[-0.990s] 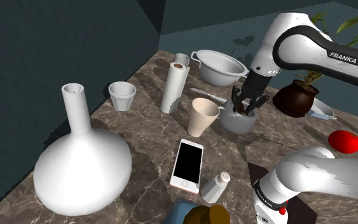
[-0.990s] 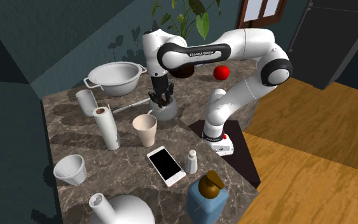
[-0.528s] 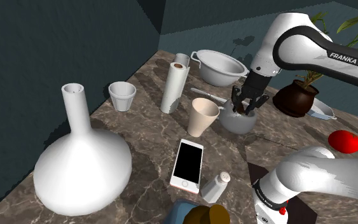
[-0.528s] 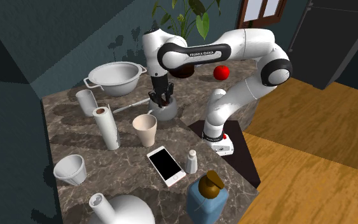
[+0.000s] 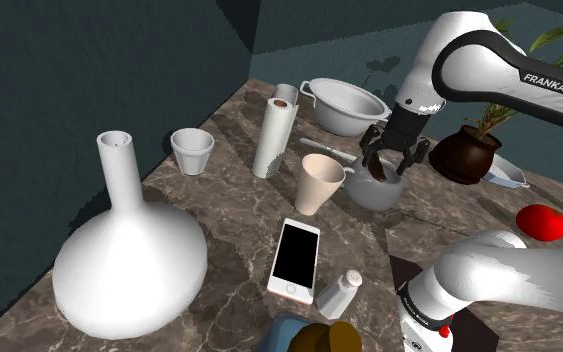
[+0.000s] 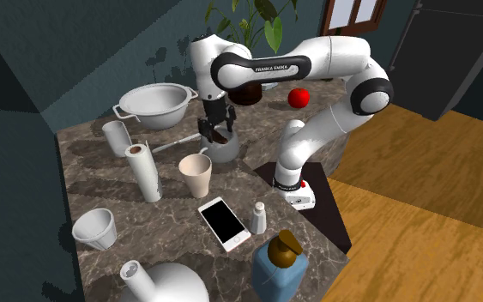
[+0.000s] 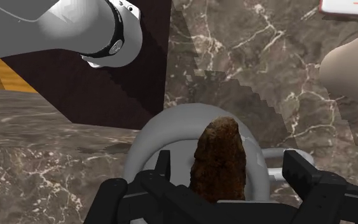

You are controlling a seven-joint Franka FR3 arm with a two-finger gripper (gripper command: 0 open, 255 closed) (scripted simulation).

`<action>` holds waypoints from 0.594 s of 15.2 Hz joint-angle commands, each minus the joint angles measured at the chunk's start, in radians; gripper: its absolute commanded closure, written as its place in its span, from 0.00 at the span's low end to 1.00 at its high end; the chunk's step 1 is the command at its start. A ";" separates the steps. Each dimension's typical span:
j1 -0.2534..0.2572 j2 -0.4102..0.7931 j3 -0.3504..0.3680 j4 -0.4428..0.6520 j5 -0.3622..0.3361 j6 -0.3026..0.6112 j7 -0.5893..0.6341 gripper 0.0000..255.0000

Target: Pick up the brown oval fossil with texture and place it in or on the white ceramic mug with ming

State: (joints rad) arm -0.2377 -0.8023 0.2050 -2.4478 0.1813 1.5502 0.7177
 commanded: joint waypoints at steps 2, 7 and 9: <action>-0.007 0.029 -0.012 0.100 -0.013 -0.073 0.002 0.00; -0.007 0.029 -0.012 0.100 -0.013 -0.073 0.002 0.00; -0.007 0.029 -0.012 0.100 -0.013 -0.073 0.002 0.00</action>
State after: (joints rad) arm -0.2449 -0.7738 0.1933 -2.3480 0.1685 1.4777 0.7195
